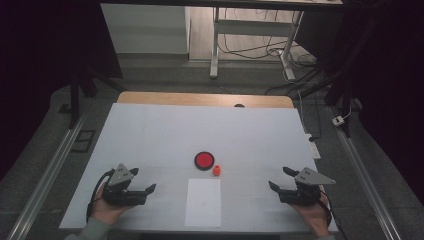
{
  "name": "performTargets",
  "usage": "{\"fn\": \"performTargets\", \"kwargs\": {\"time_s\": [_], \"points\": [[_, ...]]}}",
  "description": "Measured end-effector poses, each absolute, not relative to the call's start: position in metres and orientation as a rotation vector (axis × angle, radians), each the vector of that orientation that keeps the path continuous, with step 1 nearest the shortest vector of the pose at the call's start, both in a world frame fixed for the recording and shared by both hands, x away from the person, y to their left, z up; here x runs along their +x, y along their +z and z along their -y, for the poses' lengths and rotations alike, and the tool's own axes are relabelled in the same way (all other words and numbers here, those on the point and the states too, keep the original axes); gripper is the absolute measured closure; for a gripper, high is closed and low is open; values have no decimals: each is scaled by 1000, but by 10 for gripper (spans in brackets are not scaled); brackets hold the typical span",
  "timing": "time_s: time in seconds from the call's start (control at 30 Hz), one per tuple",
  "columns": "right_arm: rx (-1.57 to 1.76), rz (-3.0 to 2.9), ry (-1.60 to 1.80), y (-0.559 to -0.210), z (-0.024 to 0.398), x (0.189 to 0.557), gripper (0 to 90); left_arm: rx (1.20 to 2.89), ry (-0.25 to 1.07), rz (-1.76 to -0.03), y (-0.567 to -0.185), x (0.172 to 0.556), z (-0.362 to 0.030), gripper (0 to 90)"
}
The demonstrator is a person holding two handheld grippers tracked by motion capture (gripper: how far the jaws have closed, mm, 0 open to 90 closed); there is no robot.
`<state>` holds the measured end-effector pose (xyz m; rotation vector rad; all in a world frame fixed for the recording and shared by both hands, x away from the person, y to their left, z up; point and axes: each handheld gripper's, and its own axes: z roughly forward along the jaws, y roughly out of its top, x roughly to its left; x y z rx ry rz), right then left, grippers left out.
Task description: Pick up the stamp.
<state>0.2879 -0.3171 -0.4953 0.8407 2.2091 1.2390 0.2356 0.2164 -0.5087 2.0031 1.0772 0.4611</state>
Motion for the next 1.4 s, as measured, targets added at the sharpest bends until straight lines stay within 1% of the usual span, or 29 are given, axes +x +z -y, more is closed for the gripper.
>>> {"fn": "performTargets", "kwargs": {"time_s": [1.0, 1.4], "points": [[866, -2221, 1226, -498, 316, 290, 271, 2025, 457, -1061, -512, 238, -215, 165], [854, -2229, 1256, -490, 305, 292, 284, 2024, 465, -1053, -512, 238, -214, 167]]}}
